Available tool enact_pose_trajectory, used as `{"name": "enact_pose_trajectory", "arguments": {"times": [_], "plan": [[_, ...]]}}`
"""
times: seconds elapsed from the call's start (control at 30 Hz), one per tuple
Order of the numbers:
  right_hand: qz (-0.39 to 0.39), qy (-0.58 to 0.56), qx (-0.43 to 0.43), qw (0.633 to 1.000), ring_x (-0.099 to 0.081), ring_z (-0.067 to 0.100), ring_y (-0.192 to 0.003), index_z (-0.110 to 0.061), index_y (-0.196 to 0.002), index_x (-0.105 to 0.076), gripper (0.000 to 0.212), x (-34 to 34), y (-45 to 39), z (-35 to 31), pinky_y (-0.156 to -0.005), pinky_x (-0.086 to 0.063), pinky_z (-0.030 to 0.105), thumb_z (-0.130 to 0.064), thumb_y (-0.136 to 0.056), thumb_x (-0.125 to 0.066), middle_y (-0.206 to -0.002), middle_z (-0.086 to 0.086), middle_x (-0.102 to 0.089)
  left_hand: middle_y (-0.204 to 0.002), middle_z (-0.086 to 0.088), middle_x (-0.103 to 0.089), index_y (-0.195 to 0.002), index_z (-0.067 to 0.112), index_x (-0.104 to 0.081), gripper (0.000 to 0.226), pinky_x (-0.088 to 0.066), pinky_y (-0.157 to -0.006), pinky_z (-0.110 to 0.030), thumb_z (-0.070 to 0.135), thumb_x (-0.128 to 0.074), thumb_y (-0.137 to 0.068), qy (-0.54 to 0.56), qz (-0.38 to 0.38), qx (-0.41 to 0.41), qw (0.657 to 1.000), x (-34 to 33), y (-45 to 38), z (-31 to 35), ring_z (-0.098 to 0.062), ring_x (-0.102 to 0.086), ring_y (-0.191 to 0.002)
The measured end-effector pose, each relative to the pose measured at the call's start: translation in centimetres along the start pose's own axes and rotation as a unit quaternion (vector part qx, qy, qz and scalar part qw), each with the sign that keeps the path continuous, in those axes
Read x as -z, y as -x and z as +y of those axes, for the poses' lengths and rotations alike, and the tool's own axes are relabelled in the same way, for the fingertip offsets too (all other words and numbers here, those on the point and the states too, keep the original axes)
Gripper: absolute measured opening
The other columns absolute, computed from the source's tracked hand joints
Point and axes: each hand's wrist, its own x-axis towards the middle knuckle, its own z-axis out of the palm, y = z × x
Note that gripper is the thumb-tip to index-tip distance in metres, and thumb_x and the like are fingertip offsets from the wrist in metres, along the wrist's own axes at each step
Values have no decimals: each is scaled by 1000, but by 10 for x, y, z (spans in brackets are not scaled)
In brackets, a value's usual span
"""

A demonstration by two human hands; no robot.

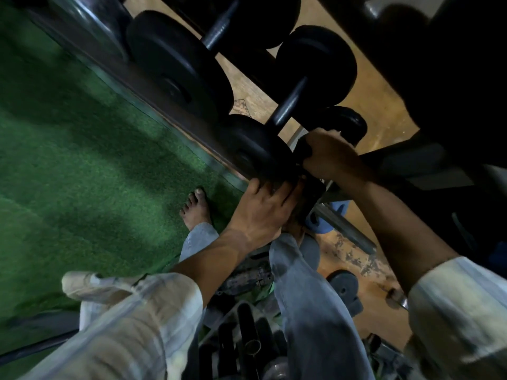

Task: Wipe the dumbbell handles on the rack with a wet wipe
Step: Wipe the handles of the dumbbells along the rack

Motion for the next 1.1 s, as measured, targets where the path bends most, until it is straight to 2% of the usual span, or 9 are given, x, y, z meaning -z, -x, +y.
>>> {"name": "enact_pose_trajectory", "arguments": {"times": [0.1,0.17,0.33,0.53,0.63,0.77,0.87,0.97,1.1], "plan": [[18,-105,17,994,-56,21,-68,-22,-76,-56,25,6,3,13,-60,-45,36,-7,-94,-64,-75,0,-55,-119,-12,-62,-150,7,-45,78,-39,-76,-44,14,-62,-74,15,9,13,1000,0,-1,3,-36,-56,-85],[82,-190,51,977,-70,26,-87,-22,-92,-68,6,7,3,17,-73,-58,43,-17,-92,-64,-92,10,-71,-118,-12,-63,-148,9,-48,76,-40,-77,-45,16,-63,-74,49,10,43,998,6,-2,8,-36,-56,-88],[218,-336,102,911,-75,8,-92,-8,-103,-74,13,19,3,-8,-81,-57,25,-17,-94,-74,-95,1,-79,-106,-10,-64,-120,13,-65,44,-38,-77,-44,29,-63,-79,88,73,72,991,34,-13,13,-35,-55,-90],[189,-247,200,929,-65,-15,-93,-14,-106,-79,15,11,1,-26,-81,-44,5,-9,-94,-70,-99,-12,-74,-98,-17,-51,-102,5,-61,32,-35,-73,-44,30,-58,-82,116,192,208,952,64,-25,-29,-33,-48,-87],[153,-206,205,945,-67,4,-104,-5,-111,-77,34,2,-2,-24,-90,-45,4,12,-86,-60,-110,3,-75,-103,-12,-52,-105,7,-58,26,-40,-81,-47,28,-54,-90,190,241,353,884,70,-38,-52,-33,-52,-96],[131,-170,198,957,-68,12,-106,-7,-114,-77,47,9,-4,-27,-93,-55,24,17,-77,-60,-113,10,-76,-102,-9,-51,-104,9,-54,25,-34,-86,-36,26,-52,-86,258,290,482,786,70,-59,-48,-28,-50,-99],[89,-96,176,976,-73,26,-95,-20,-108,-78,37,19,-22,-36,-84,-60,42,-7,-81,-57,-104,12,-76,-102,-9,-49,-100,9,-53,24,-35,-84,-38,28,-51,-86,310,326,570,687,69,-76,-35,-28,-47,-100],[28,-23,201,979,-72,23,-83,-21,-98,-78,34,29,-51,-51,-73,-59,40,-23,-78,-51,-87,3,-73,-106,-15,-48,-95,8,-47,26,-30,-82,-40,32,-46,-86,339,349,648,586,69,-95,-35,-35,-46,-105],[-34,21,219,975,-74,23,-84,-19,-101,-81,36,51,-65,-72,-74,-62,40,4,-84,-59,-79,-5,-64,-118,-19,-48,-102,14,-42,27,-35,-87,-44,38,-37,-90,355,341,730,474,67,-109,-47,-40,-46,-114]]}}
